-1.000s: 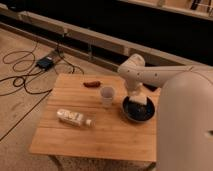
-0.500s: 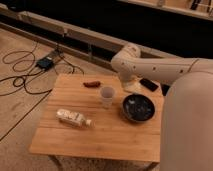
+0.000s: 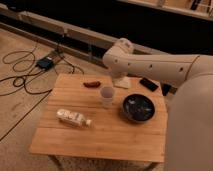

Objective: Place the eraser in the ceramic cup

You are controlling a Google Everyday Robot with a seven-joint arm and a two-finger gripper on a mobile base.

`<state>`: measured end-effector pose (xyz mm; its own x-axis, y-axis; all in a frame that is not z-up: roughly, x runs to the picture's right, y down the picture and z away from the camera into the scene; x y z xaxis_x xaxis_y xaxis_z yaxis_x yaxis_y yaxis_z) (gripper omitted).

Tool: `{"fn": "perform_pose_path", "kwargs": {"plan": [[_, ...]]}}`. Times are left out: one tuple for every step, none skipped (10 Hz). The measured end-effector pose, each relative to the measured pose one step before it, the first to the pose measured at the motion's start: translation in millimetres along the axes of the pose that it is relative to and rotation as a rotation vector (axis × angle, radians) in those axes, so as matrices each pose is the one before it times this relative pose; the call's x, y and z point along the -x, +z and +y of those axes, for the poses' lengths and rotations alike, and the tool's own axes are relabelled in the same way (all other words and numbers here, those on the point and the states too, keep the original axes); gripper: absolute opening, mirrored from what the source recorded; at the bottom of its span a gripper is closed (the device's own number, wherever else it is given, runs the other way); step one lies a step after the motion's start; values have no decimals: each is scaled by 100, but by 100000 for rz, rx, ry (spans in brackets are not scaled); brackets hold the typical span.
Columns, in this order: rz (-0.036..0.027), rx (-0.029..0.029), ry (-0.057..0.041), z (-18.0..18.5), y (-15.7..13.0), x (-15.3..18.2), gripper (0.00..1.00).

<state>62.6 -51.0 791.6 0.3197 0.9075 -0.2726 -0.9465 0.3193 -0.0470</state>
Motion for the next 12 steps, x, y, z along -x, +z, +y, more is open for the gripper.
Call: {"fn": "perform_pose_path", "kwargs": {"plan": [[-859,3104,-1092,1304,-9,81,0],[-401,2633,-787,1043,125,21,0],[-607,4095,-899,1445,137,144,0],[-293,3640,-435,1124,110,206,0],[-233,2899,-455,904,66,275,0],[-293,3085,-885,989,-29,440,0],[-474,2767,-1087,810,-209,585,0],[95,1299,-348,370,-33,128,0],[134,1929,-243,341,31,111,0],[288,1701,418,147,146,-64,0],[602,2022,1474,-90,367,-266,0],[504,1700,1671,-186,317,-211,0]]}}
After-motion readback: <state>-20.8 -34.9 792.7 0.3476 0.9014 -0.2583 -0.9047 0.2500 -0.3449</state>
